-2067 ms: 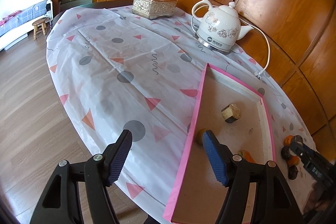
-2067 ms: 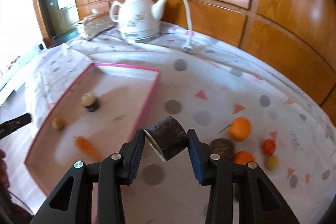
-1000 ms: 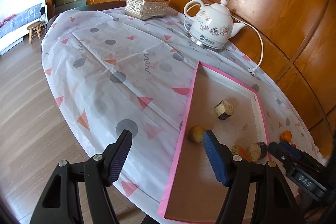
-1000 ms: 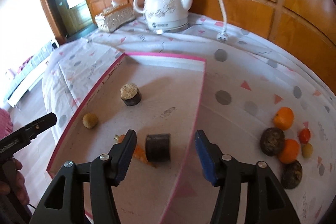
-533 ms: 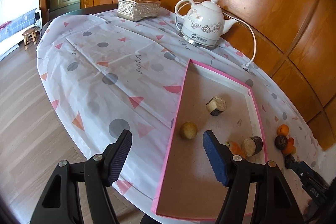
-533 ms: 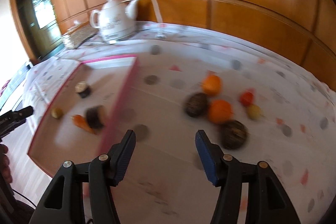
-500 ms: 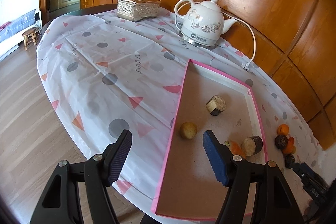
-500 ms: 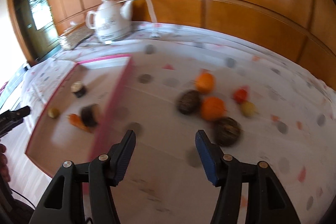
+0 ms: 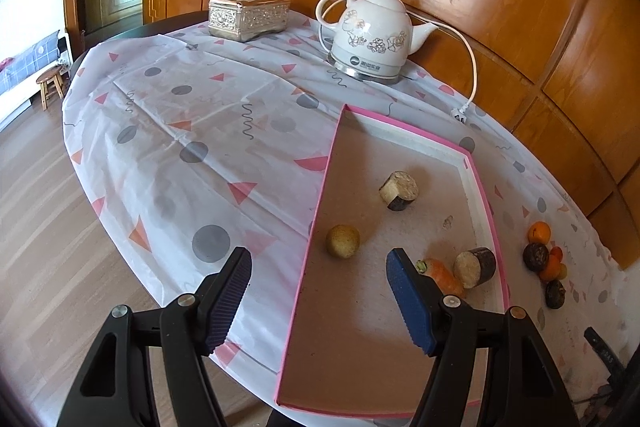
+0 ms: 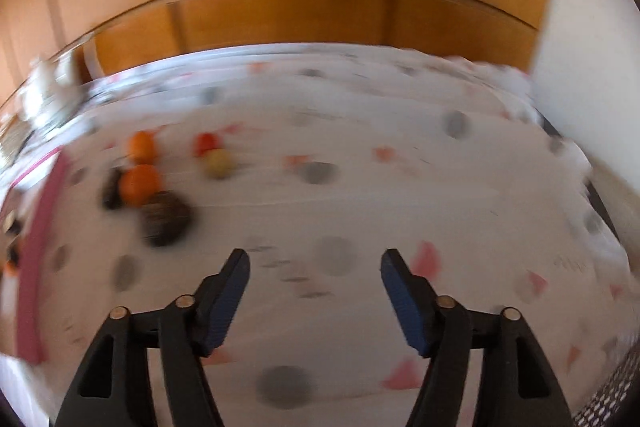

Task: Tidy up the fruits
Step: 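Move both tools back toward the remaining fruits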

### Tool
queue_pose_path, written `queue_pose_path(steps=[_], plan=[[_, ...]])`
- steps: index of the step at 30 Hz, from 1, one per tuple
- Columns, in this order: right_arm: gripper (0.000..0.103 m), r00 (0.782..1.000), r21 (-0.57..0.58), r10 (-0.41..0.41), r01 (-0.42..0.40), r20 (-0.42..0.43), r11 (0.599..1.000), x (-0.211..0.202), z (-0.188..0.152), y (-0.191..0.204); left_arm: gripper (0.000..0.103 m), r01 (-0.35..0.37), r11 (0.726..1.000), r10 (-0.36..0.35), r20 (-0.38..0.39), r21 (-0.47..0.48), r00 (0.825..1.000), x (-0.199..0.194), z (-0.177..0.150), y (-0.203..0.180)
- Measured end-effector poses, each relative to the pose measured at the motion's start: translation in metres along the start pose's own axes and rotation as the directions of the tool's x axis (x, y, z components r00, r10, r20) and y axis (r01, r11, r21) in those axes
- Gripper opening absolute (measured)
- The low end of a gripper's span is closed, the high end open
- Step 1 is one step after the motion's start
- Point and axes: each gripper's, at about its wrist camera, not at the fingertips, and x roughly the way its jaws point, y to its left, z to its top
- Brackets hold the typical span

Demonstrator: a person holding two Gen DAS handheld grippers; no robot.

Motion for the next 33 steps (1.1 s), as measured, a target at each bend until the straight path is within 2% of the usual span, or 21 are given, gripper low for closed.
queue_pose_path(steps=[2, 8, 11, 12, 14, 20, 23, 29, 31, 33], plan=[[0.071, 0.998, 0.049, -0.058, 0.059, -0.011, 0.997, 0.008, -0.002, -0.018, 0.07, -0.004, 1.0, 0.004, -0.001, 0.006, 1.0, 0.0, 0.001, -0.002], [0.071, 0.987, 0.136, -0.158, 0.161, -0.035, 0.977, 0.021, -0.008, -0.06, 0.07, -0.002, 0.999, 0.002, 0.007, 0.04, 1.0, -0.001, 0.004, -0.012], [0.074, 0.983, 0.182, -0.173, 0.181, -0.057, 0.967, 0.029, -0.012, -0.077, 0.07, 0.003, 0.998, -0.003, 0.003, 0.058, 1.0, 0.0, 0.004, -0.02], [0.081, 0.984, 0.196, -0.169, 0.176, -0.05, 0.965, 0.031, -0.013, -0.08, 0.07, 0.003, 0.998, -0.003, -0.001, 0.067, 1.0, 0.001, 0.005, -0.023], [0.086, 0.985, 0.213, -0.172, 0.175, -0.034, 0.961, 0.032, -0.016, -0.085, 0.07, 0.008, 0.996, -0.008, -0.005, 0.084, 1.0, 0.002, 0.006, -0.03], [0.09, 0.985, 0.218, -0.173, 0.173, -0.02, 0.96, 0.034, -0.017, -0.085, 0.07, 0.064, 0.984, -0.06, -0.032, 0.169, 0.998, 0.005, 0.008, -0.067], [0.091, 0.985, 0.217, -0.174, 0.174, -0.017, 0.961, 0.036, -0.016, -0.084, 0.07, 0.106, 0.966, -0.099, -0.043, 0.234, 0.994, 0.006, 0.007, -0.094], [0.092, 0.986, 0.218, -0.169, 0.168, -0.013, 0.962, 0.036, -0.016, -0.084, 0.07, 0.19, 0.91, -0.171, -0.085, 0.369, 0.982, 0.012, 0.002, -0.152], [0.092, 0.986, 0.218, -0.169, 0.167, -0.012, 0.962, 0.036, -0.016, -0.084, 0.069, 0.219, 0.888, -0.193, -0.103, 0.405, 0.976, 0.015, 0.001, -0.172], [0.092, 0.986, 0.218, -0.169, 0.167, -0.012, 0.962, 0.036, -0.016, -0.083, 0.069, 0.259, 0.853, -0.226, -0.126, 0.454, 0.966, 0.02, -0.001, -0.195]])
